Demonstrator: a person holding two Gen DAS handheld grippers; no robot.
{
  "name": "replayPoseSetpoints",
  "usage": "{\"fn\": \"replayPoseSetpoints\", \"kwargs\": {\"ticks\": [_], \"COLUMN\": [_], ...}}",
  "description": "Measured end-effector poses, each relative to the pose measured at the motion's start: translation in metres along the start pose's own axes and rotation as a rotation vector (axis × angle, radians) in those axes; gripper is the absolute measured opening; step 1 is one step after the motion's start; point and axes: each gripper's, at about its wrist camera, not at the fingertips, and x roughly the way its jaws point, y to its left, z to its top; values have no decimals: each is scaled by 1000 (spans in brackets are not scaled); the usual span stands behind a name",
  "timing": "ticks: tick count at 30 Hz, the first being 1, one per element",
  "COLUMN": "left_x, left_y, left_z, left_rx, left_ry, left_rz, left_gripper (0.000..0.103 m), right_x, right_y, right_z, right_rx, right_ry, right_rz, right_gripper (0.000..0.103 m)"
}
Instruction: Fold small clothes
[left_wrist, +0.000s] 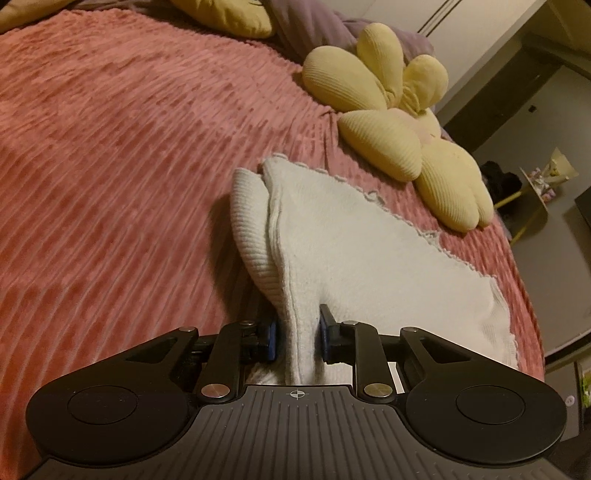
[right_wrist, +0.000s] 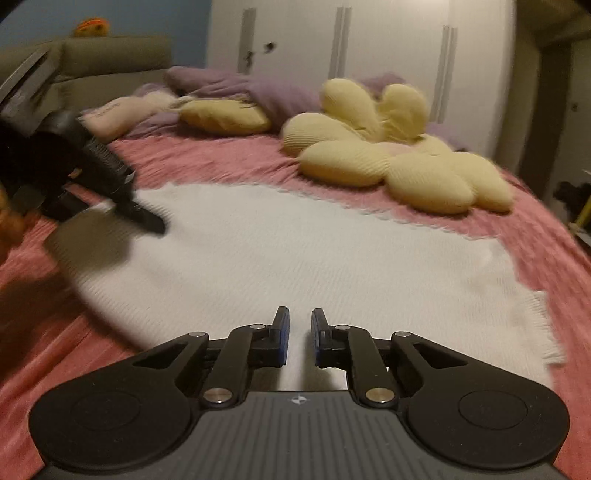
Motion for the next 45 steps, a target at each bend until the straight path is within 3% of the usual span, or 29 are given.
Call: {"fn": "replayPoseSetpoints", "kwargs": {"ticks": [3,6,8,10,15,18,22,25,28,32,33,36,39,43,45], "left_x": [-1,-7,-13,-19,-22,-7,38,70,63,21,10,-9,-10,-8,-7], "left_y": [1,-5,-14,-28,-90,-138,-186,-202,-205,-187,-180,-153,-127,-104,-99], "left_z": [0,3,6,8,9,-6,-43,-73,-88,-90,-90,-97,-99,-92,-92], "left_rx": [-6,9,38,67,160,267,359,433,476,437,435,429,402,315,300], "left_ry": [2,-8,-17,-25,-40,-31,54,91,56,0,-24,-75,-77,-81,-86], "left_rz": [2,6,3,2,-86,-115,-106,-37,-54,-139,-119,-26,80,133,138], "left_gripper": [24,23,22,22,22,22,23,41,54,68,72,73,73,81,83], "right_x": [14,9,-4,-24,-62,-75,-81,-82,-86,-84,-82,-79,-67,-33,-14], "right_y": [8,-5,-19,-34,-73,-102,-132,-141,-147,-150,-151,-152,-149,-152,-151], "right_z": [-7,10,14,11,-4,-14,-25,-30,-37,-37,-36,-27,-15,-9,-7], "right_rx": [-69,-26,43,95,231,338,406,415,414,432,442,481,525,665,689], "right_ry": [69,111,74,20,-53,-66,-54,-41,-23,-14,-18,-33,-20,67,121], "right_rz": [12,56,73,48,-17,-67,-117,-126,-119,-92,-82,-35,67,259,277], "right_gripper": [12,12,15,30,34,34,34,34,34,34,34,35,47,61,63]}}
